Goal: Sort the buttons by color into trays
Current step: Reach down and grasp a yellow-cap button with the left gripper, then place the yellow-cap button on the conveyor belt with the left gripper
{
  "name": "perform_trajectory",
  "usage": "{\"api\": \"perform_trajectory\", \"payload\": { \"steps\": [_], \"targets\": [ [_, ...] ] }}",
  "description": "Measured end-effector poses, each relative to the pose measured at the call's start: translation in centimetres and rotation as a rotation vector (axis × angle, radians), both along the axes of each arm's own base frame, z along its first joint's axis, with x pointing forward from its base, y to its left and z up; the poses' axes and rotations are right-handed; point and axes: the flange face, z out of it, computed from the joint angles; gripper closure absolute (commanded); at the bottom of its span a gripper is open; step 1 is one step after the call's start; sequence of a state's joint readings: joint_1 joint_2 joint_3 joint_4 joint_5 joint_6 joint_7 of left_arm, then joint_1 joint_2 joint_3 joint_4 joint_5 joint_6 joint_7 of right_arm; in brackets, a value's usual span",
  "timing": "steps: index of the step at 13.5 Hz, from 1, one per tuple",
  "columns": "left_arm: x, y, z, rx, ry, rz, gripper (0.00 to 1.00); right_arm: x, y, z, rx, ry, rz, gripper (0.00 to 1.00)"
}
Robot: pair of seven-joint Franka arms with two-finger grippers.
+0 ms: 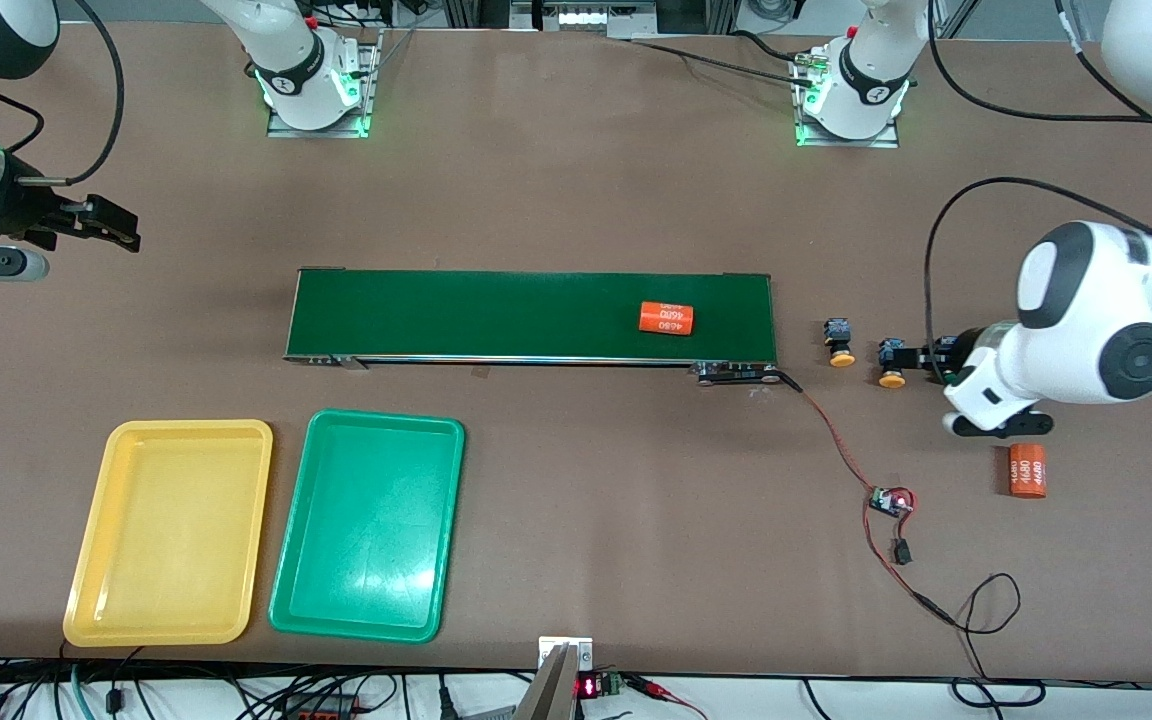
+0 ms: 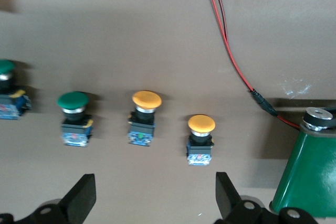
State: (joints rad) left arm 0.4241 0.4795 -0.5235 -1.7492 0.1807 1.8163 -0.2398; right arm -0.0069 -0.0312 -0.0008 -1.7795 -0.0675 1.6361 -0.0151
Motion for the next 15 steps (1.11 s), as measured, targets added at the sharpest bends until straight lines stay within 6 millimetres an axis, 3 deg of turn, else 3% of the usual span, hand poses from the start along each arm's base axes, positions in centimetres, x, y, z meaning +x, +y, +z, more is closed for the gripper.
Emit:
{"api": "perform_trajectory", "payload": {
  "steps": [5, 9, 10, 12, 14, 15],
  "targets": [
    [-4.2, -4.0, -6.8, -0.006, -0.014, 0.034, 0.03, 0.0, 0.0, 0.0, 0.0, 0.0, -0.001, 0.0],
    [-7.9, -5.2, -11.0, -0.026, -0.025, 0.027, 0.11, 0.0, 0.0, 0.0, 0.0, -0.001, -0.001, 0.0],
    [-8.4, -5.4, -11.7, -0.034, -0.041, 0.026, 0.17, 0.0, 0.0, 0.0, 0.0, -0.001, -0.001, 0.0],
    [-9.5, -5.7, -13.1, -0.039, -0.065, 0.01, 0.54, 0.0, 0.0, 0.0, 0.0, 0.0, -0.001, 0.0],
    [-9.8, -5.7, -13.3, -0.034, -0.069, -0.005, 0.84, 0.0, 0.2, 0.0, 0.0, 0.0, 0.002, 0.0],
    [-9.8, -5.7, -13.3, -0.034, -0.07, -0.006, 0.89, 0.0, 0.4, 0.0, 0.0, 0.0, 0.006, 0.0]
  ]
}}
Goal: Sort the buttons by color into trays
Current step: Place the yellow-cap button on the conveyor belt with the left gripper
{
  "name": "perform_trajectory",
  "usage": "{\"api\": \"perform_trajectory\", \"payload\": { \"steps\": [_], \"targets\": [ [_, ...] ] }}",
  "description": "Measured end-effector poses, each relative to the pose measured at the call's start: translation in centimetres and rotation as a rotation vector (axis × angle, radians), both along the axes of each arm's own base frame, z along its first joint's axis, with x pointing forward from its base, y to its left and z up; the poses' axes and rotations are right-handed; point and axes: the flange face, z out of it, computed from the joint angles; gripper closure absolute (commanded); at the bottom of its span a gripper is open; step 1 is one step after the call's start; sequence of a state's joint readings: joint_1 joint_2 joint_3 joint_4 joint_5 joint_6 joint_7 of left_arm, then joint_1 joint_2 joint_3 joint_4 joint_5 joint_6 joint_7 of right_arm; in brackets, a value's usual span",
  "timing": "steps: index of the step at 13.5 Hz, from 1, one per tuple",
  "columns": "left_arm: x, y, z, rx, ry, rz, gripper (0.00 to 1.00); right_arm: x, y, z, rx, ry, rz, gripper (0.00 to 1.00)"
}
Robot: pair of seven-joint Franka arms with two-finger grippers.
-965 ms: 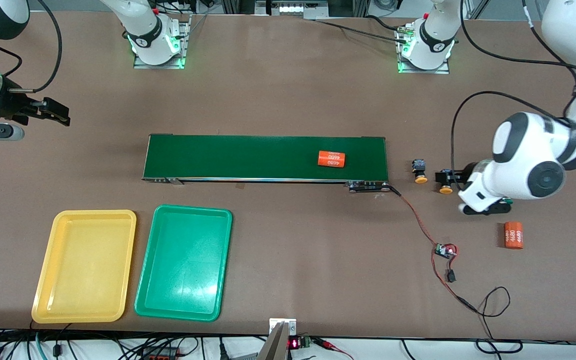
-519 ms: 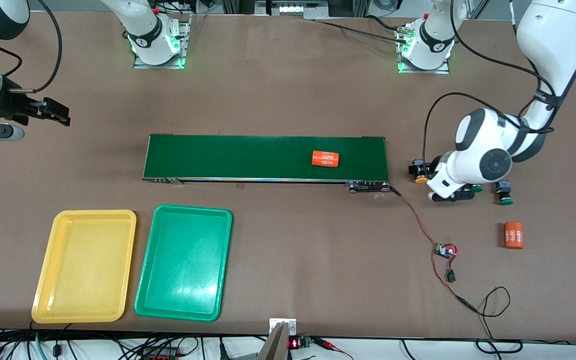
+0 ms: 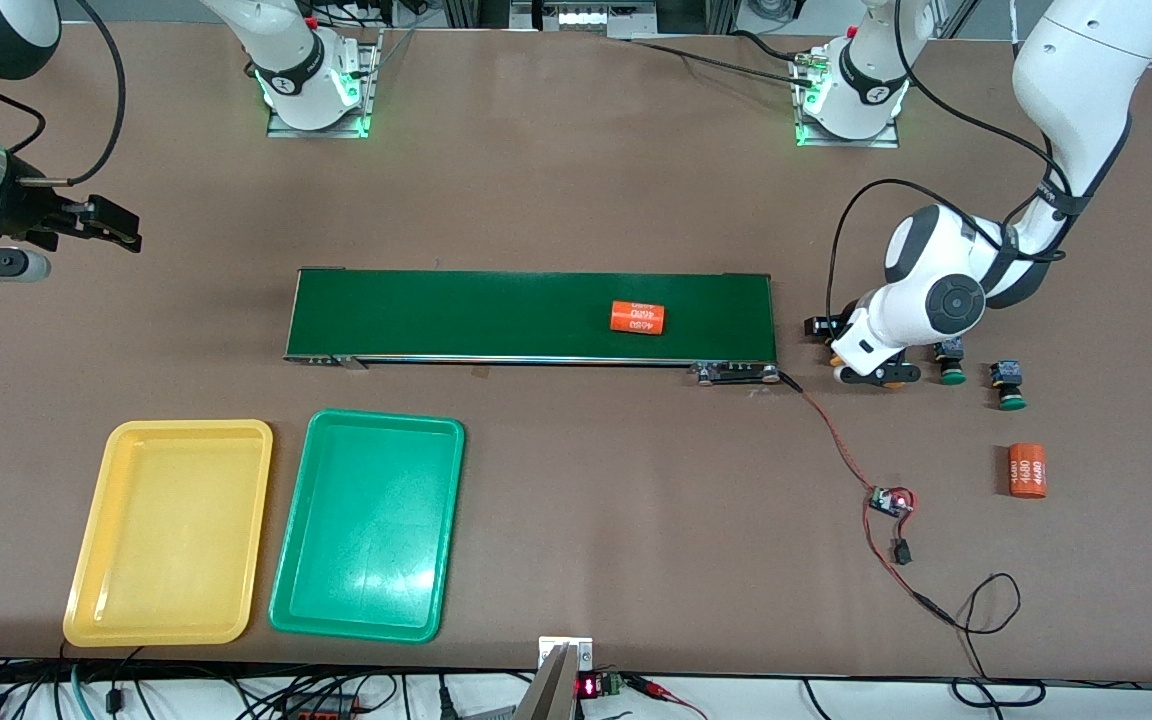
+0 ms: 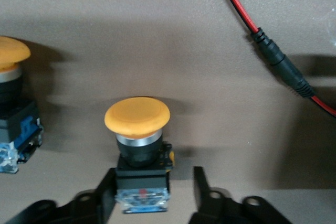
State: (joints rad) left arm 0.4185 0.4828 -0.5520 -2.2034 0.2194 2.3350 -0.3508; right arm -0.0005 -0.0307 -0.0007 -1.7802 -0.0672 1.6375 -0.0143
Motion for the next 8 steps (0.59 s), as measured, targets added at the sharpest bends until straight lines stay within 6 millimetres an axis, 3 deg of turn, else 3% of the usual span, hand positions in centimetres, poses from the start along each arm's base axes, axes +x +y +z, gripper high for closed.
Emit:
{"api": "perform_trajectory", "payload": {
  "steps": [2, 4, 6, 8],
  "targets": [
    [0.2, 0.1, 0.2, 0.007, 0.002, -0.005, 0.9, 0.0, 0.3, 0.0, 0.0, 0.0, 0.005, 0.0],
    [1.5, 0.7, 2.1, 0.047, 0.046, -0.019, 0.9, 0.0, 0.3, 0.0, 0.0, 0.001, 0.005, 0.0],
    [4.0, 0.1, 6.8, 0.081, 0.08, -0.038, 0.89, 0.0, 0.3, -0.1, 0.0, 0.001, 0.005, 0.0],
    [5.3, -2.7, 11.2, 0.089, 0.074, -0.077, 0.89, 0.0, 0.3, -0.1, 0.0, 0.001, 0.005, 0.0]
  ]
}}
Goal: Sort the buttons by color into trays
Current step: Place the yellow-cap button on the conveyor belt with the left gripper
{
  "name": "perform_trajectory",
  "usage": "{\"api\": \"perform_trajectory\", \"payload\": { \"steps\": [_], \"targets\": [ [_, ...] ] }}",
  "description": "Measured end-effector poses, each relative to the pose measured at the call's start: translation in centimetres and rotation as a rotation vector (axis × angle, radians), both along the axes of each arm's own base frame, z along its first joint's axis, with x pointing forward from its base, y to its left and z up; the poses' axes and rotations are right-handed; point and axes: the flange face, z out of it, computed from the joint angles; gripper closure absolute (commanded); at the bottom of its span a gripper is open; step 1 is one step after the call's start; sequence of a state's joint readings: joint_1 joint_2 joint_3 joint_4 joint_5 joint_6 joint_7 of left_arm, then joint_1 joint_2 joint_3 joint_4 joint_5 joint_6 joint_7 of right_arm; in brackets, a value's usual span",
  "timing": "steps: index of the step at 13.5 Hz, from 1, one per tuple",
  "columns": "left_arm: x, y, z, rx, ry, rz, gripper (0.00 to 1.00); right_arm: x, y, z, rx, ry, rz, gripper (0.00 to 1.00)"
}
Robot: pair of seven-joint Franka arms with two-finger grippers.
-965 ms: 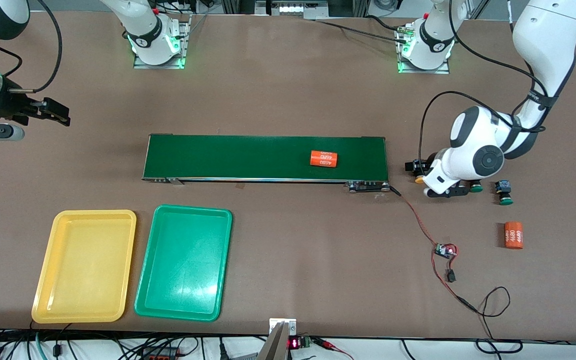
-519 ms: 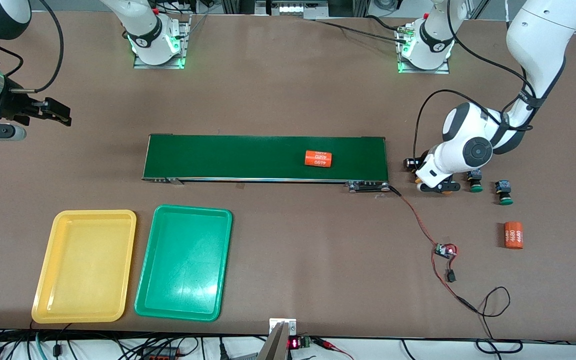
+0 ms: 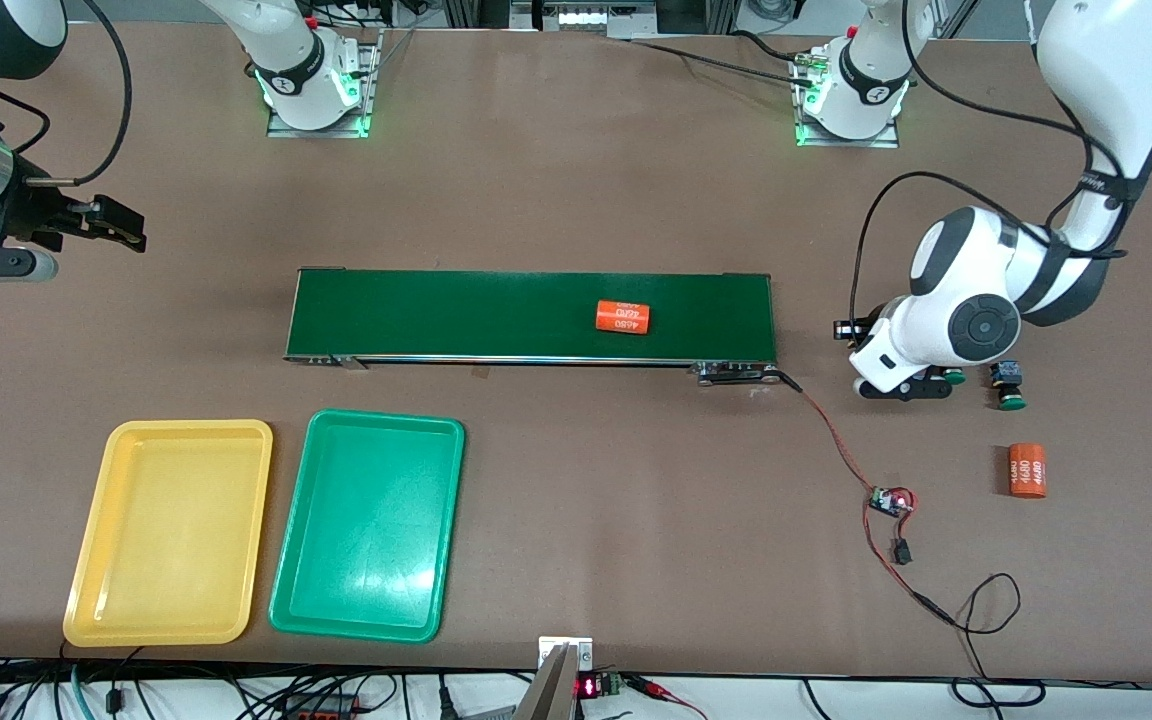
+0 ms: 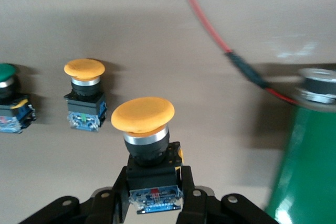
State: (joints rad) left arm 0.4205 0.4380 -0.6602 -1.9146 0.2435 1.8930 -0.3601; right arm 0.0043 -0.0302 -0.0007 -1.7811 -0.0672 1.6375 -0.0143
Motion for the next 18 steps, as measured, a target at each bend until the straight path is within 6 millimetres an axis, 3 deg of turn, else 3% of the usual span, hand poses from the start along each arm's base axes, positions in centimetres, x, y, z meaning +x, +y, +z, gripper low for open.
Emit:
{"api": "perform_trajectory", "payload": {
  "steps": [2, 3, 6, 7, 8, 9, 12, 14, 16, 18],
  "targets": [
    [-0.8, -5.1, 1.8, -0.015, -0.018, -0.036, 0.88, 0.0, 0.0, 0.0, 0.0, 0.0, 0.0, 0.0],
    [-2.1, -9.1, 1.9, -0.018, -0.021, -0.053, 0.88, 0.0, 0.0, 0.0, 0.0, 0.001, 0.0, 0.0],
    [-4.6, -16.2, 0.5, -0.031, -0.048, -0.04, 0.86, 0.0, 0.0, -0.1, 0.0, 0.001, 0.0, 0.0],
    [-5.5, -18.4, -0.6, -0.043, -0.052, -0.024, 0.77, 0.0, 0.0, -0.1, 0.0, 0.001, 0.0, 0.0],
    [-6.2, -20.0, -1.7, -0.055, -0.049, -0.009, 0.28, 0.0, 0.0, -0.1, 0.0, 0.002, 0.0, 0.0],
    [-6.7, -21.0, -2.6, -0.065, -0.042, 0.0, 0.0, 0.0, 0.0, -0.1, 0.0, 0.002, 0.0, 0.0],
    [-5.7, -20.4, -2.8, -0.076, -0.05, 0.03, 0.0, 0.0, 0.0, -0.1, 0.0, 0.002, 0.0, 0.0],
    [-4.0, -19.1, -0.8, -0.064, -0.069, 0.057, 0.0, 0.0, 0.0, -0.1, 0.0, 0.003, 0.001, 0.0],
    [-2.1, -17.4, 2.5, -0.012, -0.051, 0.075, 0.0, 0.1, 0.0, -0.3, 0.001, 0.006, 0.007, 0.0],
    [0.4, -14.0, 5.4, 0.036, -0.064, 0.118, 0.0, 0.1, -0.1, -0.5, 0.002, 0.01, 0.016, 0.0]
  ]
}}
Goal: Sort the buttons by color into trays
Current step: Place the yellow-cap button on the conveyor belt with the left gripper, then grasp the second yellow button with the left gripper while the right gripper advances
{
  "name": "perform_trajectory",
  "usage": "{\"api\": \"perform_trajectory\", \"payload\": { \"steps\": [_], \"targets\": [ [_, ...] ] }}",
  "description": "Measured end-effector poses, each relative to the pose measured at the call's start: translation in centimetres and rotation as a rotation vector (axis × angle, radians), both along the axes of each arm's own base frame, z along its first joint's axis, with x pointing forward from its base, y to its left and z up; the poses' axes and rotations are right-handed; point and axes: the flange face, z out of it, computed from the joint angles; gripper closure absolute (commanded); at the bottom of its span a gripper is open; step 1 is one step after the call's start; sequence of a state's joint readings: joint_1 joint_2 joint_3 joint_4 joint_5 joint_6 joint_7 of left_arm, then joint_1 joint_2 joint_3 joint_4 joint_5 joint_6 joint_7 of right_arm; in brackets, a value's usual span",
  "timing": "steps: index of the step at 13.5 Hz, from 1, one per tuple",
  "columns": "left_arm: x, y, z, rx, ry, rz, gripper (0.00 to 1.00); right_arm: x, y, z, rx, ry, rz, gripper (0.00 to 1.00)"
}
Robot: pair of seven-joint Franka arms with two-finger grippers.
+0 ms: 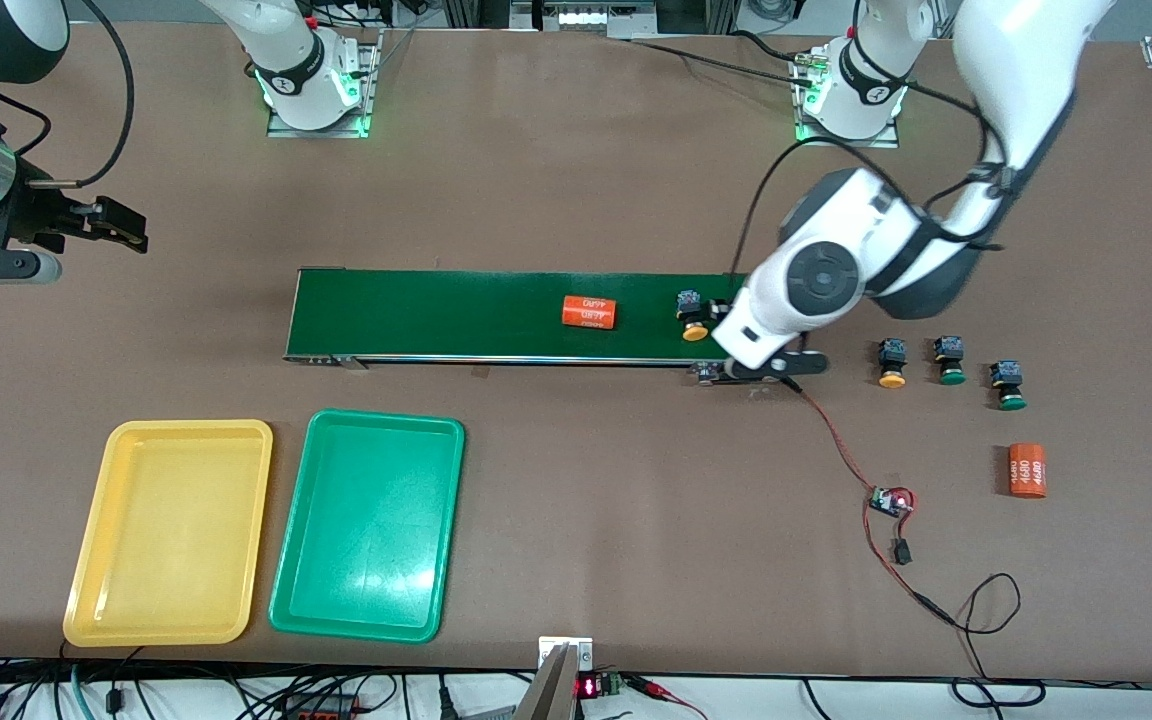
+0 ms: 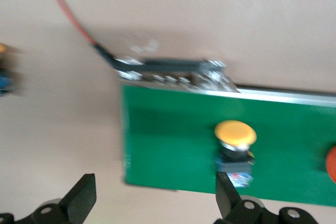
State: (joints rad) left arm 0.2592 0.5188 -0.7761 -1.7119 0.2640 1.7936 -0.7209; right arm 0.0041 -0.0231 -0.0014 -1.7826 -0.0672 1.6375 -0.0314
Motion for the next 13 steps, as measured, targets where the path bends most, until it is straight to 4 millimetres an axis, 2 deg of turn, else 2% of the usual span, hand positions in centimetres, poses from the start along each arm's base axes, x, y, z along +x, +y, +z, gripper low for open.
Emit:
{"api": "perform_trajectory", "payload": {
  "steps": [2, 4, 6, 7, 8, 10, 11, 13],
  "targets": [
    [2.3, 5.1, 0.4, 0.042, -0.025, 0.007, 0.0, 0.0, -0.2, -0.1, 0.0, 0.002, 0.0, 0.0],
    [3.9, 11.4, -0.8, 0.066, -0.016, 0.014, 0.0, 0.0, -0.2, -0.1, 0.001, 0.002, 0.002, 0.0],
    [4.8, 16.9, -3.7, 0.099, 0.014, 0.014, 0.0, 0.0, 0.0, -0.1, 0.001, 0.003, 0.008, 0.0],
    [4.8, 18.7, -5.9, 0.107, 0.044, 0.007, 0.0, 0.1, 0.1, -0.1, 0.001, 0.003, 0.012, 0.0],
    [4.4, 19.9, -8.4, 0.111, 0.076, 0.001, 0.0, 0.1, 0.4, -0.1, 0.001, 0.003, 0.016, 0.0],
    [3.4, 20.7, -13.2, 0.104, 0.101, -0.03, 0.0, 0.0, 0.8, -0.1, 0.001, 0.004, 0.024, 0.0],
    [2.9, 20.6, -14.8, 0.104, 0.1, -0.054, 0.0, 0.0, 0.8, -0.1, 0.001, 0.005, 0.024, 0.0],
    [2.0, 20.1, -16.3, 0.107, 0.101, -0.088, 0.0, -0.5, 0.7, 0.6, 0.006, -0.003, 0.02, 0.0]
  ]
}}
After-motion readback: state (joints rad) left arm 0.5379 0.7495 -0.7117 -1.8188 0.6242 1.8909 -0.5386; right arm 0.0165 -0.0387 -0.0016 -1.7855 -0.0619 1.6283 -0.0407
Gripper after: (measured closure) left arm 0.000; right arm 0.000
